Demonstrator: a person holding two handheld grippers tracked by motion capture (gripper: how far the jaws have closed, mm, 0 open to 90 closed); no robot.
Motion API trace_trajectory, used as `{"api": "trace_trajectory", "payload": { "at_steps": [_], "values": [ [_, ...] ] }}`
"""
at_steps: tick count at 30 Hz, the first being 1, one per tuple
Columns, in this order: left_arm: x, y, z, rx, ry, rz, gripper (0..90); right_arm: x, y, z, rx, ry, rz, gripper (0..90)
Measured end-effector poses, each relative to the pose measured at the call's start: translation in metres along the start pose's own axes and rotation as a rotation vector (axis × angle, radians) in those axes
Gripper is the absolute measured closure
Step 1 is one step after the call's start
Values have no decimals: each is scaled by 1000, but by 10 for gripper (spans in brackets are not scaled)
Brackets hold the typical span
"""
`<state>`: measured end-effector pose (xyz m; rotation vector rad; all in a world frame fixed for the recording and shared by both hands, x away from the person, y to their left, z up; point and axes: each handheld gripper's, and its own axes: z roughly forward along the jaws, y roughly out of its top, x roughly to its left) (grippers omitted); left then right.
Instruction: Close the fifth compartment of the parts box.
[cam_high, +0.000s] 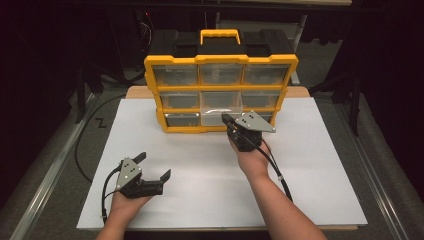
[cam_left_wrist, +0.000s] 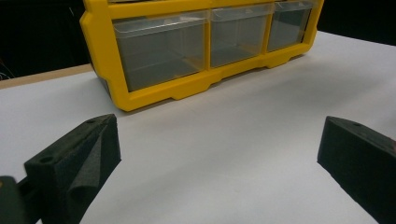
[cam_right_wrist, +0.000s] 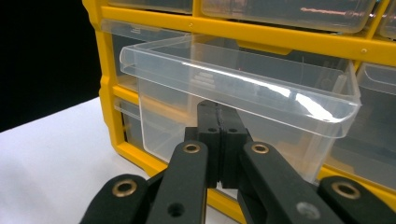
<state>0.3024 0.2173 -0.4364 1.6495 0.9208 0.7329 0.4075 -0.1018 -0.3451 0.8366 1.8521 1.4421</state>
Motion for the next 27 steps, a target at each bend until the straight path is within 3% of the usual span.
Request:
{"api": "trace_trajectory", "payload": {
  "at_steps": [22, 27],
  "values": [
    [1, 0, 0, 1, -12, -7, 1, -6, 4, 13, 20, -37, -1, 900],
    [2, 0, 0, -4, -14, -30, 0, -7, 4, 18, 27, -40, -1, 900]
  ]
}}
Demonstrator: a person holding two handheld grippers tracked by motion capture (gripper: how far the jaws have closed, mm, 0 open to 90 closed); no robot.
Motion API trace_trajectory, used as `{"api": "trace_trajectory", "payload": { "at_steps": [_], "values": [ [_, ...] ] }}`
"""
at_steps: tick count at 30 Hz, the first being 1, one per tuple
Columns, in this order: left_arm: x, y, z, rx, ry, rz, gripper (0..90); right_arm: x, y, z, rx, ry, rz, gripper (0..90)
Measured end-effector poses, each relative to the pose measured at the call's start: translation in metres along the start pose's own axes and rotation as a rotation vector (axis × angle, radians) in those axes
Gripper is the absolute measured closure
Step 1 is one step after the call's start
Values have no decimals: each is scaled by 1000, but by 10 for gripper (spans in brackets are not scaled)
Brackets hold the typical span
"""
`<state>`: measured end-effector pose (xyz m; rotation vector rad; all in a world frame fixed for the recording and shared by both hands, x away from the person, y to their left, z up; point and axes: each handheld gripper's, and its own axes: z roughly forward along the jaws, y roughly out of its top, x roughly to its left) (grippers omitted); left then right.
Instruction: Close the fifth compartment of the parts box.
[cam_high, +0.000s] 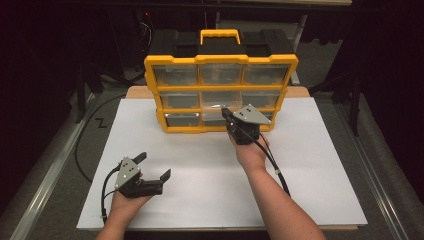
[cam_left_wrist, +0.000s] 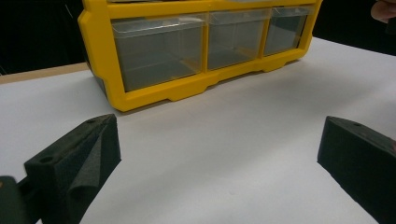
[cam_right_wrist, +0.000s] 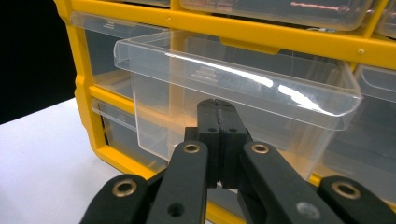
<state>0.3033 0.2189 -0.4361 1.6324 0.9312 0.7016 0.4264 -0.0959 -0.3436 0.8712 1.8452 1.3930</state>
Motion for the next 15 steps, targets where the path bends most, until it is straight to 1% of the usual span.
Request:
{"api": "trace_trajectory", "payload": {
  "at_steps": [4, 7, 10, 13, 15],
  "values": [
    [1, 0, 0, 9, 6, -2, 0, 0, 2, 3, 6, -2, -4, 900],
    [1, -1, 1, 20, 13, 5, 0, 0, 4, 5, 8, -7, -5, 900],
    [1, -1, 1, 21, 17, 12, 0, -1, 7, 8, 7, -11, -7, 900],
    [1, 0, 0, 10, 10, -3, 0, -1, 9, 9, 11, -12, 2, 900],
    [1, 0, 0, 9, 11, 0, 0, -2, 10, 11, 15, -13, 1, 900]
  ]
}}
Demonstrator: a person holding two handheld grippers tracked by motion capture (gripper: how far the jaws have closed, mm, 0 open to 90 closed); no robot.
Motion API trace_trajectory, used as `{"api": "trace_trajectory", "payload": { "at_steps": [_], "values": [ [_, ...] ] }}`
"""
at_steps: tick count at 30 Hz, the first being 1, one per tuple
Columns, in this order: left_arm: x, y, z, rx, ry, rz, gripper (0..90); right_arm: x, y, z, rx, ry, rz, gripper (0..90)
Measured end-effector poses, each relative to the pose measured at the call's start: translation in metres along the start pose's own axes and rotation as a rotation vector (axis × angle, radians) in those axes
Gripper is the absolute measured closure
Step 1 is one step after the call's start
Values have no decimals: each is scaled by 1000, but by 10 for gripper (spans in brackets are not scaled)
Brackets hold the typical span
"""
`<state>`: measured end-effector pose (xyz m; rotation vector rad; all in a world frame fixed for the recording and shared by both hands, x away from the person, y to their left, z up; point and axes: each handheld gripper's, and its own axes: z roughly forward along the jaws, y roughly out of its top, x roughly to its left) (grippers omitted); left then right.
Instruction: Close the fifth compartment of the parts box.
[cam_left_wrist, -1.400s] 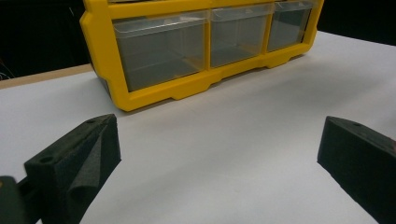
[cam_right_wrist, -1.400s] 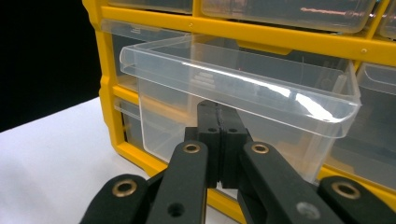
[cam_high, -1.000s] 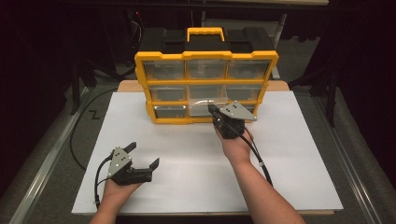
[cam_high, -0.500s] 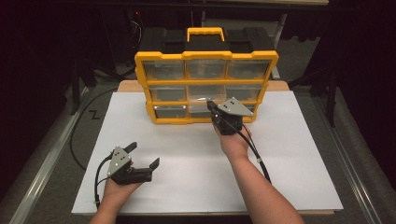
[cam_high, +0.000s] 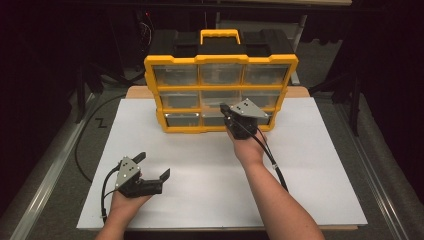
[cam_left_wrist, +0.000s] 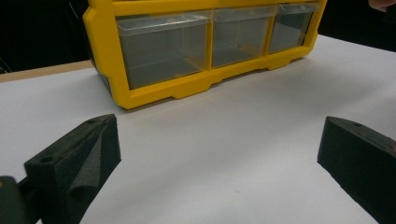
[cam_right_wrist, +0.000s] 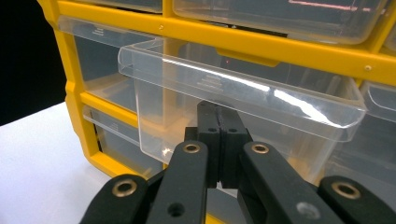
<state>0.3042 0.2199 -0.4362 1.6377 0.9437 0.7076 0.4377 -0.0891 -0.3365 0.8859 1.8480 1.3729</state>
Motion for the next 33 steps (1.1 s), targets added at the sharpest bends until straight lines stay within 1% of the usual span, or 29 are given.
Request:
{"api": "trace_trajectory", "payload": {
  "at_steps": [2, 13, 16, 20, 27, 33],
  "values": [
    [0, 0, 1, 2, 1, -6, 0, 0, 1, 2, 5, -3, 0, 900],
    [0, 0, 1, 0, 0, -2, 1, -3, 5, 11, 12, -22, 10, 900],
    [0, 0, 1, -1, 2, -4, 1, -4, 5, 14, 15, -29, 2, 900],
    [1, 0, 0, -2, 3, -5, 0, -6, 6, 17, 20, -35, 6, 900],
    [0, -1, 1, 1, -3, -5, 1, -6, 7, 23, 18, -49, -10, 900],
    [1, -1, 0, 2, -1, -7, 1, -8, 8, 28, 19, -53, -3, 900]
  ]
}}
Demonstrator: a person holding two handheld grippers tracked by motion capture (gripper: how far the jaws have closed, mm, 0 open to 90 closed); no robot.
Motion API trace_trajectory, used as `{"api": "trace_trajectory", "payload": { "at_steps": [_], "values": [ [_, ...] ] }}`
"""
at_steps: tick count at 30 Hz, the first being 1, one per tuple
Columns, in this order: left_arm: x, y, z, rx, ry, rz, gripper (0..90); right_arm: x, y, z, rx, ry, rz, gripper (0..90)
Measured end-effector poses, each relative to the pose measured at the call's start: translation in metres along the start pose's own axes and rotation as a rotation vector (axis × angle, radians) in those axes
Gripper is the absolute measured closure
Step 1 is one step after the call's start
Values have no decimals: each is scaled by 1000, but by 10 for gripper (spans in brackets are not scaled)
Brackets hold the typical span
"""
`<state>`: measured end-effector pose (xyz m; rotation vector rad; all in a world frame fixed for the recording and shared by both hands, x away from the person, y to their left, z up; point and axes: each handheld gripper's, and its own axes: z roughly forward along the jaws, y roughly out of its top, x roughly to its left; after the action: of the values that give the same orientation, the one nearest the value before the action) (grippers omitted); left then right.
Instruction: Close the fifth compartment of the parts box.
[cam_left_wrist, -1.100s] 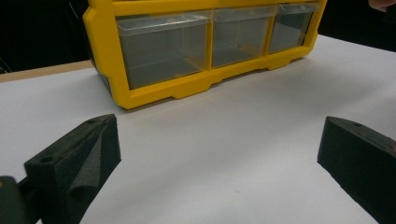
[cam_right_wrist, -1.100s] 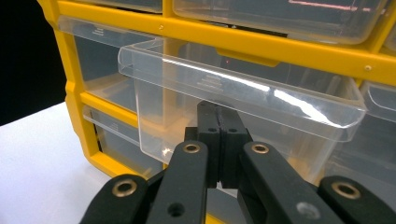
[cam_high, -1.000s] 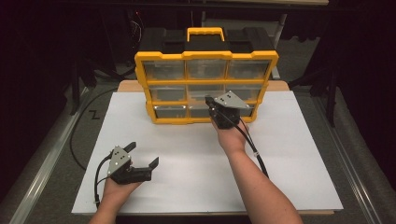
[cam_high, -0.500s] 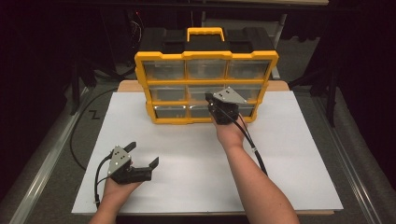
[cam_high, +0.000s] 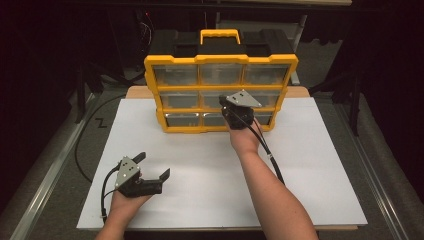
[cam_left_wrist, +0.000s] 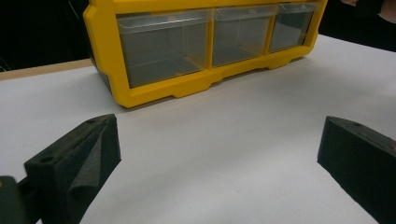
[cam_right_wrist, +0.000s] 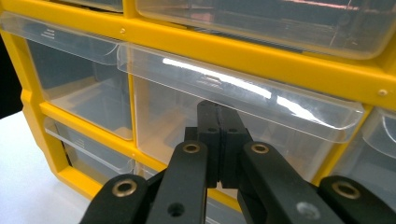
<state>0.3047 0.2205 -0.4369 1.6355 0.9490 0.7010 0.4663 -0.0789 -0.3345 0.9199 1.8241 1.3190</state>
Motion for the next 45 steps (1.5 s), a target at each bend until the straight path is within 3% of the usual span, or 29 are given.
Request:
{"api": "trace_trajectory", "payload": {
  "at_steps": [8, 21, 25, 35, 45],
  "values": [
    [1, 0, -1, -3, -3, 3, 1, -3, 1, 6, 5, -5, 19, 900],
    [1, 0, 0, 0, -3, -1, 0, -2, 3, 3, 19, -6, 9, 900],
    [3, 0, 0, 2, 2, 0, 0, -3, 2, -7, 14, 18, 32, 900],
    [3, 0, -1, 3, 19, -1, 0, -13, 1, -47, -17, 66, 34, 900],
    [3, -1, 0, 9, 18, 8, 1, -25, -30, -71, 0, 90, 34, 900]
  ]
}}
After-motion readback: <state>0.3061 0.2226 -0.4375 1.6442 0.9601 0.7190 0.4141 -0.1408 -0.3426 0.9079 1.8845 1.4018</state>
